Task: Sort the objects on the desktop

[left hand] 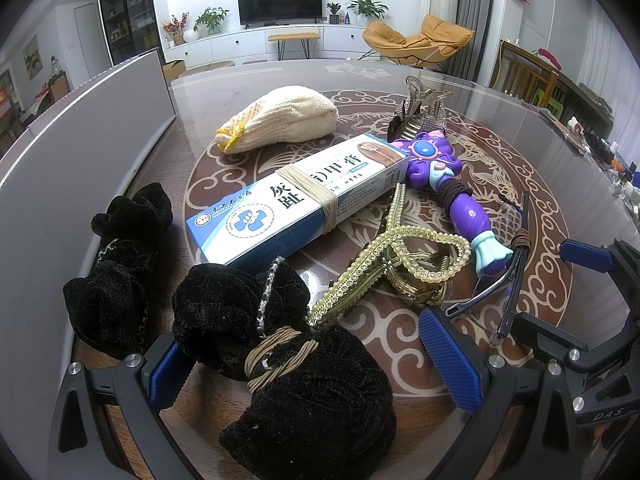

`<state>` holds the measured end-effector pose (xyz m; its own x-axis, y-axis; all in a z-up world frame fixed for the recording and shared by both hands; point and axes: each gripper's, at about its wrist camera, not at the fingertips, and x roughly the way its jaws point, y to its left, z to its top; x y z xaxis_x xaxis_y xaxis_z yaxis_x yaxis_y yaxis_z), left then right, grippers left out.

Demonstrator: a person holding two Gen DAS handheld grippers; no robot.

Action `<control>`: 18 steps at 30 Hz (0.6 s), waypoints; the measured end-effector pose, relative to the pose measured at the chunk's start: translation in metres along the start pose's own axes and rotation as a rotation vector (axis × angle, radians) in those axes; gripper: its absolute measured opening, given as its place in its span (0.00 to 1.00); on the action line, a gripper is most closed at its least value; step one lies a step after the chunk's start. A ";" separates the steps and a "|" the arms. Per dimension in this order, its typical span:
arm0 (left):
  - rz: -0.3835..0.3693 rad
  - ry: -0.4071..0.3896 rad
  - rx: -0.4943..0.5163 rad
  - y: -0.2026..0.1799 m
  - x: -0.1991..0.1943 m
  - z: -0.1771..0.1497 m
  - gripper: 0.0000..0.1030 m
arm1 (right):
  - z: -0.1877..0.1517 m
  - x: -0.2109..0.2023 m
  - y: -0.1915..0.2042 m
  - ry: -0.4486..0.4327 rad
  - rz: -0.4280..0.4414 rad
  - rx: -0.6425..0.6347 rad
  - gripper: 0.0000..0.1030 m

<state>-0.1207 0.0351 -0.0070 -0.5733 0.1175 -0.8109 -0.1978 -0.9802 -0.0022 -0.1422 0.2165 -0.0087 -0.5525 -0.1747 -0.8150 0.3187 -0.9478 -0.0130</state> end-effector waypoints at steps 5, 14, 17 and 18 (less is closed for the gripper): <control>0.000 0.000 0.000 0.000 0.000 0.000 1.00 | 0.000 0.000 0.000 0.000 0.000 0.000 1.00; 0.000 0.000 0.000 0.000 0.000 -0.001 1.00 | 0.000 0.000 0.000 0.000 0.000 0.000 1.00; 0.000 0.000 0.000 0.000 0.000 -0.001 1.00 | 0.000 0.000 0.000 0.000 0.000 0.000 1.00; 0.000 0.000 0.000 0.000 0.000 0.000 1.00 | 0.001 0.000 0.000 0.000 0.000 0.000 1.00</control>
<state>-0.1206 0.0348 -0.0069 -0.5733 0.1176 -0.8109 -0.1979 -0.9802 -0.0023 -0.1427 0.2165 -0.0085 -0.5526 -0.1744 -0.8150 0.3182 -0.9479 -0.0129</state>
